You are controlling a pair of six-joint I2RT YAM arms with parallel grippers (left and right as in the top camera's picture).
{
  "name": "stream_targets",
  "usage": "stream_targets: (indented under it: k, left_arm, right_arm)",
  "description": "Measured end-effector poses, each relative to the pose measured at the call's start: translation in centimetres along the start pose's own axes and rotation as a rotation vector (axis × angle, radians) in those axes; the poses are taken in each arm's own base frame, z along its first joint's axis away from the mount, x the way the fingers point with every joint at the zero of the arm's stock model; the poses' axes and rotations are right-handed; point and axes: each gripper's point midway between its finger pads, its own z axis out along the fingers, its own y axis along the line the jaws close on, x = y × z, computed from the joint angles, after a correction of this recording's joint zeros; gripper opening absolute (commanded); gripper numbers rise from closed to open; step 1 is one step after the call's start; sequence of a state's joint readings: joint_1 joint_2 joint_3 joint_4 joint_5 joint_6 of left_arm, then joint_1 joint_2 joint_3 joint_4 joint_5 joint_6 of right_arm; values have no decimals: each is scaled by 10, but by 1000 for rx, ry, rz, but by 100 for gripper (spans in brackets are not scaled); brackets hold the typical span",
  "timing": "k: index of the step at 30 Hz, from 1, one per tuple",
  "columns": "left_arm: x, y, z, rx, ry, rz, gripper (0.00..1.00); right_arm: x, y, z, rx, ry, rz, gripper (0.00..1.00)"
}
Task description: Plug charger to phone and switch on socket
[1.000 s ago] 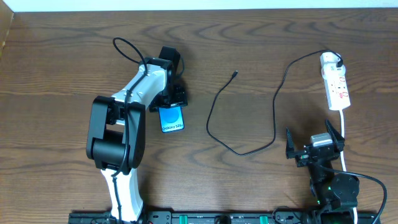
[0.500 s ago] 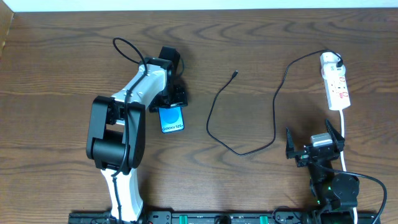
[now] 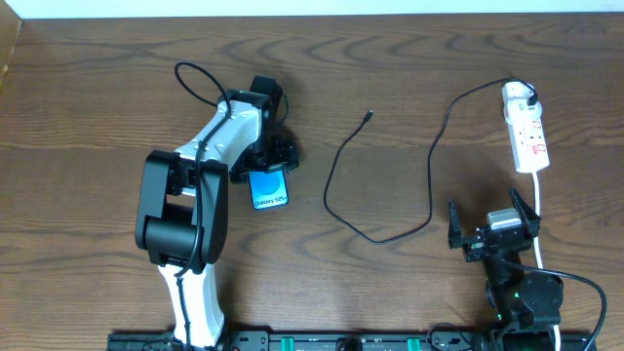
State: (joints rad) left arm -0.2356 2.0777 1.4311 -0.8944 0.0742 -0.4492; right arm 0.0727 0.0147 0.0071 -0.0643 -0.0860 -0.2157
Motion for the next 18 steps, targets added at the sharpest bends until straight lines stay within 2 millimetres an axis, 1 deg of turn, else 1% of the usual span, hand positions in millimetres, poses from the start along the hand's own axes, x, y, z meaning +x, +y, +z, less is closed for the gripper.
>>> stream_targets:
  k: [6,8,11,12,18]
  left_arm:
    - [0,-1,1,5,-2,-8,96]
    - [0,-1,1,9,-6,-11,91]
    - [0,-1,1,13,-10,-16,74]
    - [0,-1,1,14,-9,-17,71]
    - [-2,-2,0,17,-17,-20,70]
  right_arm:
    - [0,0,0,0,0,0,99]
    - [0,0,0,0,0,0,99]
    - [0,0,0,0,0,0,99]
    - [0,0,0,0,0,0,99]
    - [0,0,0,0,0,0,99]
